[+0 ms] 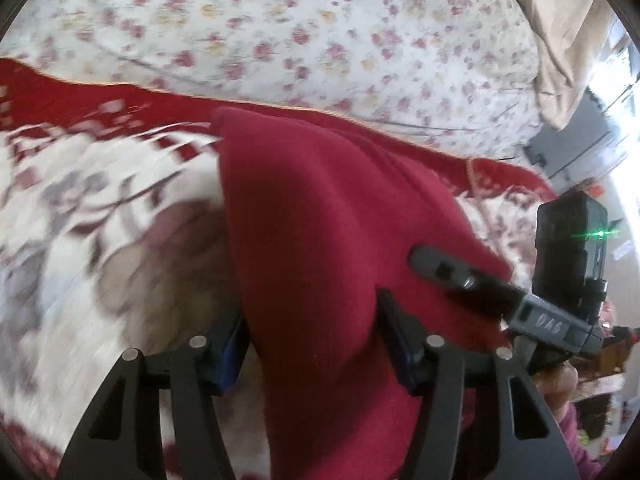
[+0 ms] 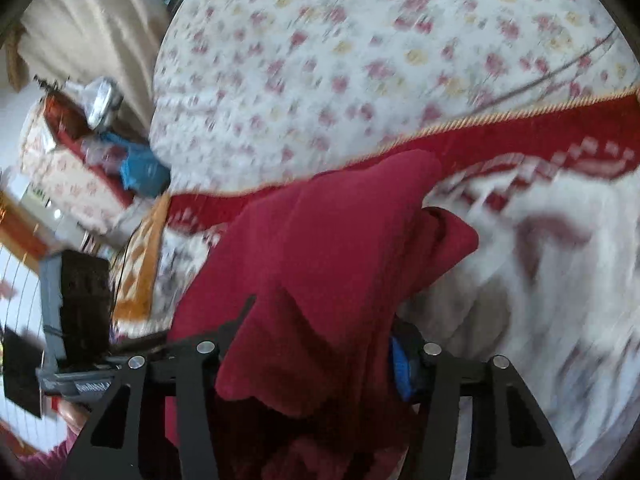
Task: Fold small clothes
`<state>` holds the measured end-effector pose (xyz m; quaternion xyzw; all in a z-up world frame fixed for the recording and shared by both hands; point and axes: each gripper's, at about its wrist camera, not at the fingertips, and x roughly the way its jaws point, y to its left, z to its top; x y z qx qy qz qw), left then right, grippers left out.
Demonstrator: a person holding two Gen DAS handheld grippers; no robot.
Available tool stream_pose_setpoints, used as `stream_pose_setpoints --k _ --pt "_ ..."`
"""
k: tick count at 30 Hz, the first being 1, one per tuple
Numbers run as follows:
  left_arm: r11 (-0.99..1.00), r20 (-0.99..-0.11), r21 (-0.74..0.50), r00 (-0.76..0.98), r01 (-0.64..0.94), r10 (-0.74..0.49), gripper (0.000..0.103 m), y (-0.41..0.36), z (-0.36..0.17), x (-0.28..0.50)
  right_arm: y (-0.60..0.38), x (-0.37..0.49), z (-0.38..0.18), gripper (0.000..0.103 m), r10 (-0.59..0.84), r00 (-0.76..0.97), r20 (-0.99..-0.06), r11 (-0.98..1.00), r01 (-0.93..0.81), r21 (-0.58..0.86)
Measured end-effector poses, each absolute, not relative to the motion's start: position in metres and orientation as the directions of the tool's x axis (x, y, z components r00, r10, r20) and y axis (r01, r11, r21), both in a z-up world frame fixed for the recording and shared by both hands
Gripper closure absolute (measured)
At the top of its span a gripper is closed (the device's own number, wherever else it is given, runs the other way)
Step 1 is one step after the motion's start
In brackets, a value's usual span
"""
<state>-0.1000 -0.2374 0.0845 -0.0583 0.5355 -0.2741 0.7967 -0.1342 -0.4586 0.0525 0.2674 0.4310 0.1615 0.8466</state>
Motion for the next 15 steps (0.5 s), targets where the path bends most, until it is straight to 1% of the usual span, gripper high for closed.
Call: stream_pose_setpoints --k 1,3,4,5,6,7,9,10,12,14,15 --pt "0.859 -0.827 -0.379 0.291 0.345 -0.482 0.044 -0.227 0.079 -0.112 -0.452 -0.139 0.046 0.027 0.474 0.555 -0.683 0.832 -0.028 0.555" --pt "0.868 -0.837 -0.381 0.280 0.318 -0.470 0.043 -0.216 0.069 -0.124 -0.447 -0.149 0.042 0.026 0.395 0.521 -0.757 0.887 0.000 0.463" --pt "0.871 -0.843 -0.377 0.272 0.316 -0.464 0.041 -0.212 0.064 -0.130 -0.451 -0.159 0.047 0.026 0.378 0.534 -0.756 0.893 0.005 0.450" --pt "0.876 -0.846 -0.365 0.280 0.315 -0.453 0.037 -0.210 0.062 -0.132 -0.457 -0.166 0.053 0.026 0.365 0.548 -0.753 0.894 0.018 0.447" --pt "0.883 -0.846 -0.350 0.299 0.311 -0.441 0.029 -0.208 0.063 -0.133 -0.462 -0.173 0.060 0.026 0.351 0.561 -0.750 0.896 0.031 0.443" --pt "0.893 -0.840 -0.334 0.336 0.301 -0.427 0.026 -0.204 0.067 -0.132 -0.467 -0.180 0.074 0.026 0.340 0.587 -0.735 0.898 0.029 0.438" --pt "0.906 -0.810 -0.320 0.415 0.278 -0.414 0.012 -0.196 0.076 -0.130 -0.464 -0.187 0.096 0.029 0.322 0.627 -0.709 0.914 -0.012 0.405" --pt "0.910 -0.788 -0.320 0.459 0.264 -0.411 0.009 -0.193 0.081 -0.128 -0.454 -0.190 0.109 0.030 0.313 0.641 -0.701 0.931 -0.060 0.360" --pt "0.921 -0.777 -0.304 0.496 0.243 -0.387 0.007 -0.190 0.082 -0.125 -0.436 -0.189 0.119 0.032 0.290 0.654 -0.699 0.948 -0.098 0.302" --pt "0.934 -0.787 -0.270 0.505 0.235 -0.355 0.007 -0.192 0.079 -0.120 -0.415 -0.183 0.111 0.037 0.271 0.629 -0.729 0.960 -0.118 0.254" --pt "0.937 -0.791 -0.255 0.505 0.239 -0.344 0.007 -0.195 0.077 -0.119 -0.403 -0.179 0.100 0.041 0.243 0.600 -0.763 0.970 -0.130 0.207"
